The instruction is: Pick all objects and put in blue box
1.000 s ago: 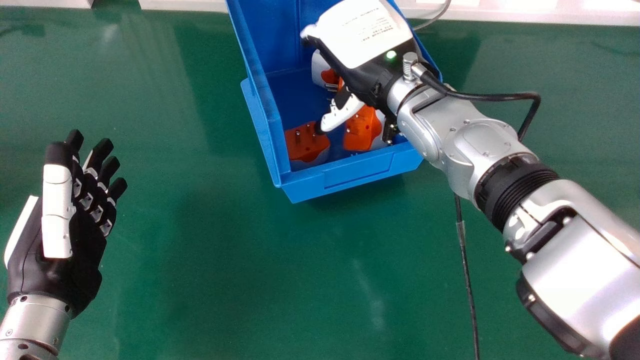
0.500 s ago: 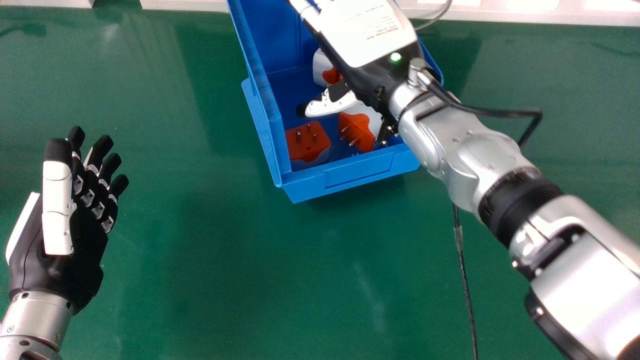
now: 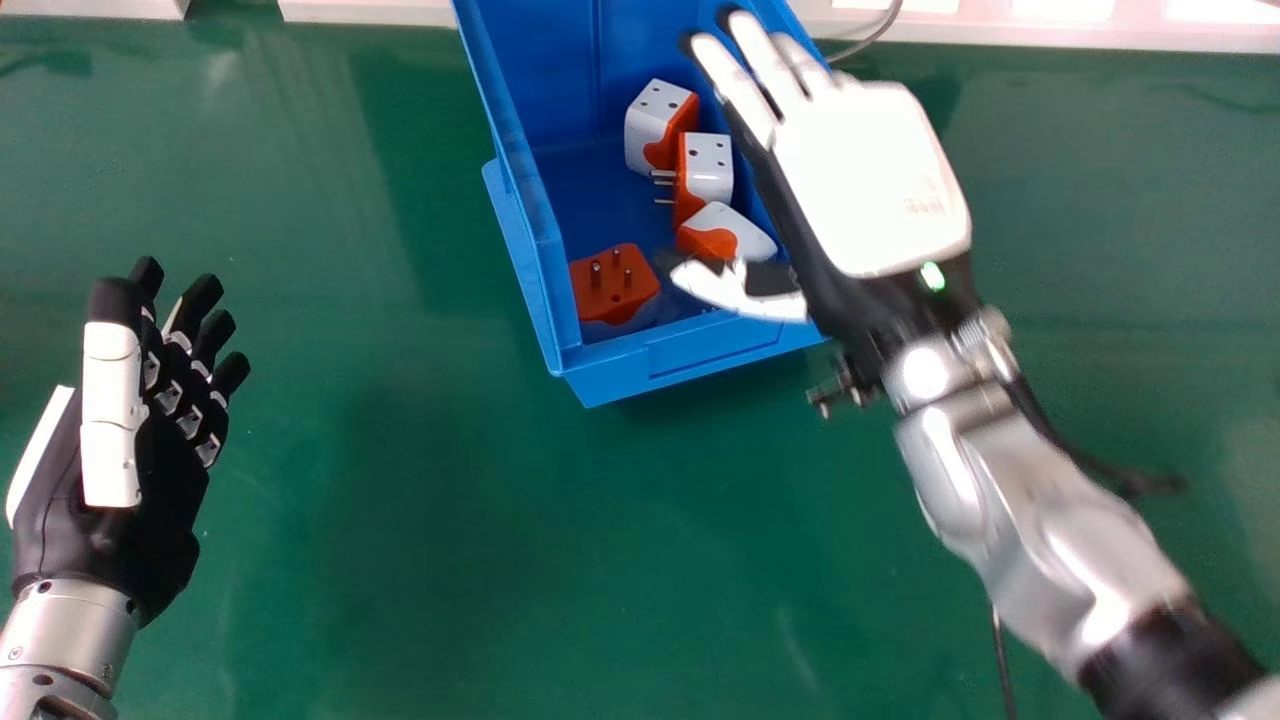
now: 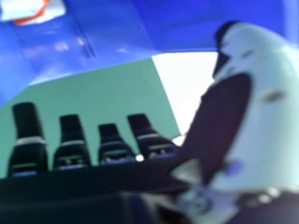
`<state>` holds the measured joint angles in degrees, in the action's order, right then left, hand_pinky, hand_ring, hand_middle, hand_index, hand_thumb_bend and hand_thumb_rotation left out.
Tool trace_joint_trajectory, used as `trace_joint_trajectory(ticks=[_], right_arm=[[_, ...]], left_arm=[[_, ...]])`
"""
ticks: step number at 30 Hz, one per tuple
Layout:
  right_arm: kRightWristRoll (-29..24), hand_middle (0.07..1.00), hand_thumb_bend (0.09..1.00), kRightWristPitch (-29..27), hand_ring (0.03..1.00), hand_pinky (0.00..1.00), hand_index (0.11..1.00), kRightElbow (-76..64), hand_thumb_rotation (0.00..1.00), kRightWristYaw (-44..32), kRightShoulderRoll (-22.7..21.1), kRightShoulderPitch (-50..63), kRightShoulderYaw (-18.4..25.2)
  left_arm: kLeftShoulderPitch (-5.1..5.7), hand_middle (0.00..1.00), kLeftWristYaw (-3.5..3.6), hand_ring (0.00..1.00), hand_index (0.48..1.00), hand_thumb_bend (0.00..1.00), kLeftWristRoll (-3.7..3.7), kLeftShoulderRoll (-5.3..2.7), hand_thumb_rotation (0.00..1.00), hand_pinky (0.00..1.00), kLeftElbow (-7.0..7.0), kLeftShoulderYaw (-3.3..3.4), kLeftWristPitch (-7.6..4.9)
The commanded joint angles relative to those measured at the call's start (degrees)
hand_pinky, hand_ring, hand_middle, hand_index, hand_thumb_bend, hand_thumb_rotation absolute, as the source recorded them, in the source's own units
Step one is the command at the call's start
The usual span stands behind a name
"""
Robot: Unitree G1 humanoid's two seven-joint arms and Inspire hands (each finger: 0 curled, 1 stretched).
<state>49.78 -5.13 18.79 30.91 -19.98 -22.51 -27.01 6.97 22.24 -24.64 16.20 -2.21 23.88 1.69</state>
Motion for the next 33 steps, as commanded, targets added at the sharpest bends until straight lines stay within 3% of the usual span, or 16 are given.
trace_joint_trajectory(ticks=[1,4,7,9,12,15,19,23,28,33], right_arm=[[-1.96,0.967,0.352,-2.18,0.906,0.75,0.921,-6.15,0.64,1.25,-0.65,4.88,2.26],[-5.00,0.968,0.372,-3.93,0.915,0.78,0.923,-14.99,0.65,-0.87,-1.19,13.70,4.64],[-9.21,0.990,0.379,-7.42,0.950,0.83,0.955,-21.09,0.75,-2.44,-2.49,22.98,7.68],[-11.78,0.996,0.349,-10.80,0.958,0.83,0.972,-22.41,0.80,-2.19,-3.09,27.93,9.84],[-17.84,1.000,0.287,-16.09,0.974,0.85,0.984,-22.74,0.81,-2.57,-2.59,34.49,13.44],[-22.57,1.000,0.307,-19.24,0.995,0.89,0.997,-21.73,0.91,-3.17,-1.41,38.92,16.60],[-27.13,1.000,0.347,-19.15,0.992,0.82,1.000,-21.19,1.00,-5.16,1.11,40.94,19.91],[-33.67,1.000,0.433,-17.61,1.000,0.96,1.000,-21.01,1.00,-9.45,3.75,40.18,22.84],[-44.02,1.000,0.534,-10.10,1.000,1.00,1.000,-25.07,1.00,-18.54,5.33,39.22,26.48],[-50.07,1.000,0.539,-7.18,1.000,1.00,1.000,-28.29,1.00,-24.48,6.71,38.74,28.86]], left_arm=[[0.31,0.99,0.34,1.00,0.998,0.83,0.39,0.69,0.94,1.00,0.34,0.50,-1.44],[0.55,0.99,0.06,1.00,0.998,0.83,0.89,0.86,0.94,1.00,0.34,0.45,-1.71],[0.62,0.99,0.04,1.00,0.996,0.84,1.28,1.00,0.94,1.00,0.19,0.43,-1.85],[0.50,0.99,0.15,1.00,0.995,0.84,1.40,1.01,0.94,1.00,-0.08,0.51,-1.96],[0.15,0.99,0.27,1.00,0.993,0.84,1.55,1.17,0.94,1.00,-0.71,0.55,-2.28],[-0.40,0.99,0.25,1.00,0.995,0.84,1.90,1.28,0.94,1.00,-1.48,0.51,-2.64],[-1.18,1.00,0.57,1.00,1.000,0.84,2.02,1.48,0.94,1.00,-2.60,0.45,-2.95],[-1.69,1.00,0.80,1.00,1.000,0.84,2.21,1.47,0.94,1.00,-3.23,0.35,-3.27],[-1.51,0.99,0.75,1.00,0.999,0.84,2.32,1.36,0.94,1.00,-3.07,0.14,-3.37],[-1.13,0.99,1.01,1.00,1.000,0.84,2.42,1.47,0.94,1.00,-2.94,0.10,-3.70]])
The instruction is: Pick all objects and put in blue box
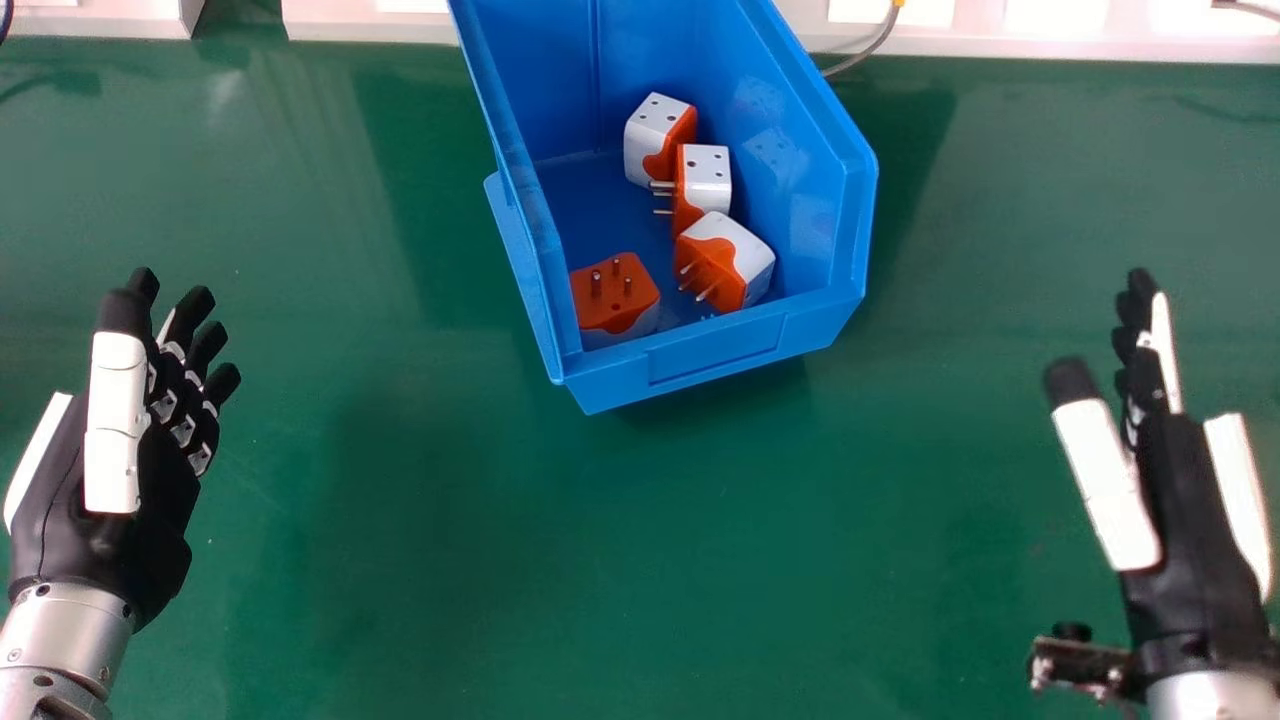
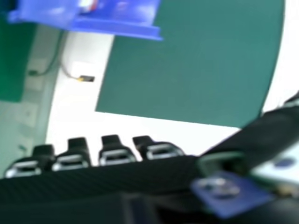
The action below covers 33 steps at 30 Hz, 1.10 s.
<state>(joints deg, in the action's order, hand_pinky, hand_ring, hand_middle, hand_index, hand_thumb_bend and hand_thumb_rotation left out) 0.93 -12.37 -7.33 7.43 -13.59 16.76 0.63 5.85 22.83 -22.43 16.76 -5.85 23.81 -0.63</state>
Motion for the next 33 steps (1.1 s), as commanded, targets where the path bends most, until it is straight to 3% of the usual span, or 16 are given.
trace_joint_trajectory(ticks=[1,6,9,12,18,21,22,27,29,31,33], right_arm=[[-1.94,1.000,0.551,-0.05,1.000,1.00,1.000,-2.40,1.00,-1.78,0.67,-0.64,1.59],[-3.44,1.000,0.608,-0.30,1.000,1.00,1.000,-3.47,1.00,-4.44,2.14,-1.02,2.91],[-3.74,1.000,0.625,0.10,1.000,1.00,1.000,-4.15,1.00,-5.60,2.93,-0.82,3.14],[-3.70,1.000,0.608,0.11,1.000,1.00,1.000,-4.06,1.00,-6.23,3.99,-0.65,2.95],[-2.26,1.000,0.567,-0.80,1.000,1.00,1.000,-2.83,1.00,-6.76,5.44,-0.38,2.59],[-1.58,1.000,0.563,-1.08,1.000,1.00,1.000,-2.44,1.00,-6.63,5.79,-0.28,2.71],[-1.26,1.000,0.559,-1.20,1.000,1.00,1.000,-2.31,1.00,-6.48,5.89,-0.30,2.79],[-0.15,1.000,0.576,-1.72,1.000,1.00,1.000,-1.59,1.00,-6.11,6.32,-0.44,3.23],[0.21,1.000,0.583,-1.74,1.000,1.00,1.000,-1.36,1.00,-5.89,6.60,-0.48,3.42],[0.11,1.000,0.583,-1.93,1.000,1.00,1.000,-1.07,1.00,-5.74,7.01,-0.60,3.66],[-0.16,1.000,0.576,-2.18,1.000,1.00,1.000,-0.66,1.00,-5.83,7.34,-0.76,3.91]], left_arm=[[0.08,0.99,0.48,1.00,1.000,0.84,0.21,0.86,0.94,1.00,0.79,0.18,-1.47],[0.62,0.99,0.54,1.00,0.999,0.83,0.54,0.66,0.94,1.00,1.05,0.22,-2.22],[1.13,0.99,-0.24,1.00,0.996,0.84,1.01,0.49,0.95,1.00,1.78,0.09,-2.17],[1.57,0.99,-0.67,1.00,0.991,0.83,0.92,0.19,0.95,1.00,2.55,0.07,-1.96],[1.99,0.99,0.04,1.00,0.987,0.83,1.40,0.39,0.94,1.00,1.84,-0.04,-3.41],[2.32,0.99,-0.47,1.00,0.982,0.84,2.19,0.30,0.95,1.00,2.11,-0.20,-3.56],[2.32,0.98,-0.10,1.00,0.976,0.84,1.85,0.26,0.94,1.00,2.07,-0.16,-3.57],[2.33,0.99,0.19,1.00,0.982,0.80,1.67,0.08,0.94,1.00,1.78,-0.18,-3.92],[2.37,0.99,0.36,1.00,0.984,0.80,2.05,0.22,0.95,1.00,1.46,-0.29,-4.44],[2.50,0.99,-0.02,1.00,0.984,0.82,2.71,0.37,0.95,1.00,1.44,-0.44,-4.48],[2.50,0.99,-0.05,1.00,0.983,0.84,2.92,0.39,0.95,1.00,1.15,-0.50,-4.83]])
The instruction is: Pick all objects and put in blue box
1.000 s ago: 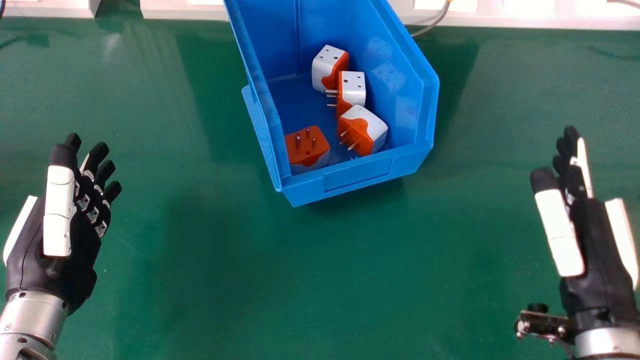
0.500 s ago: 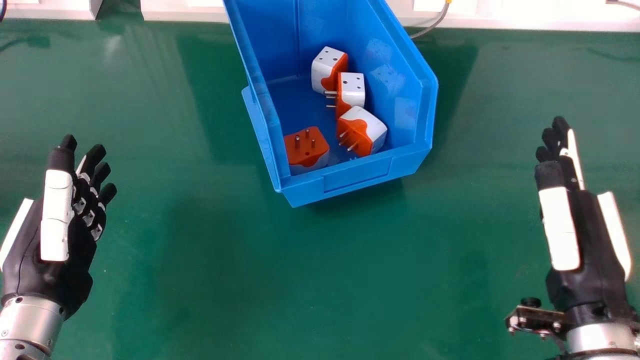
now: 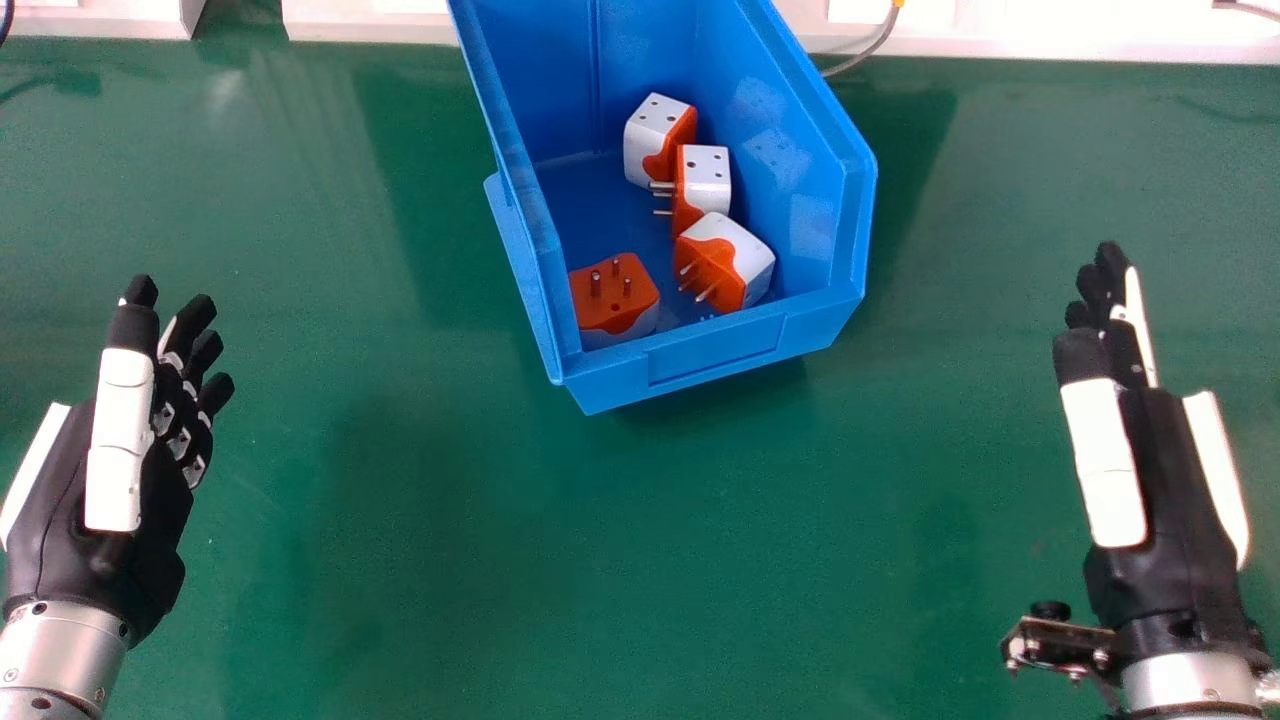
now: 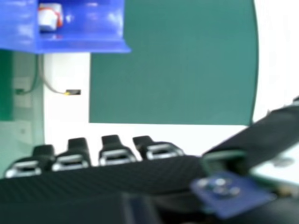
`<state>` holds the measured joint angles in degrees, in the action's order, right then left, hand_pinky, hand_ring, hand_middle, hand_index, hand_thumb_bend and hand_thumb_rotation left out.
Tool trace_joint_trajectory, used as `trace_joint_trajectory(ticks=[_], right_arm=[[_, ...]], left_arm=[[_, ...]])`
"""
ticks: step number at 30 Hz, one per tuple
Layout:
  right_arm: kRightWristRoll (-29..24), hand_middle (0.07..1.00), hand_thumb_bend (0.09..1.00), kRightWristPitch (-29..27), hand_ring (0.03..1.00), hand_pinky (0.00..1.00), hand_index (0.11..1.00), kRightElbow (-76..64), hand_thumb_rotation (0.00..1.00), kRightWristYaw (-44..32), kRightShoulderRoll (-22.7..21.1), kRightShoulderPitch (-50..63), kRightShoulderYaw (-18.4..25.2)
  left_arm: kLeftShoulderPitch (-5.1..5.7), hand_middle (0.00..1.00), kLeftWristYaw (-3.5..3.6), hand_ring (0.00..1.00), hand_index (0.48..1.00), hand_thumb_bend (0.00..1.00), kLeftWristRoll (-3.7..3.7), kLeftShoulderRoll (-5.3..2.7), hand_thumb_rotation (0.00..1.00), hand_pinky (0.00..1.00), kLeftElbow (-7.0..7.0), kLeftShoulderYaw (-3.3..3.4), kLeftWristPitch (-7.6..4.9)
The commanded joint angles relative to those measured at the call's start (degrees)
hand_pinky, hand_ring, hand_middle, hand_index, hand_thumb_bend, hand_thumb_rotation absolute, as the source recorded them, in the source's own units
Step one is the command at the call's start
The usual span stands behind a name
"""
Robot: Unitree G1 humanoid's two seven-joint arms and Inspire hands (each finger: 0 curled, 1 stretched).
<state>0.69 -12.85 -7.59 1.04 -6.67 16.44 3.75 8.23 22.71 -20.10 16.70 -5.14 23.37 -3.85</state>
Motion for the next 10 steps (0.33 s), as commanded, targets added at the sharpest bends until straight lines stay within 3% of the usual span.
trace_joint_trajectory(ticks=[1,7,10], right_arm=[[0.05,1.000,0.577,-1.68,1.000,1.00,1.000,-0.31,1.00,0.46,0.46,-0.46,0.89],[0.05,1.000,0.557,-1.64,1.000,1.00,1.000,0.09,1.00,0.12,0.69,-0.42,1.31],[0.45,1.000,0.547,-2.81,1.000,1.00,1.000,1.58,1.00,0.36,0.78,-0.86,1.51]], left_arm=[[0.05,0.99,0.21,1.00,0.985,0.84,0.47,0.41,0.95,1.00,0.17,-0.05,-1.89],[-0.27,0.99,0.83,1.00,0.981,0.85,0.26,0.44,0.93,1.00,-1.71,-0.10,-3.12],[-0.32,0.98,0.64,1.00,0.974,0.86,1.08,0.46,0.93,1.00,-2.82,-0.28,-4.26]])
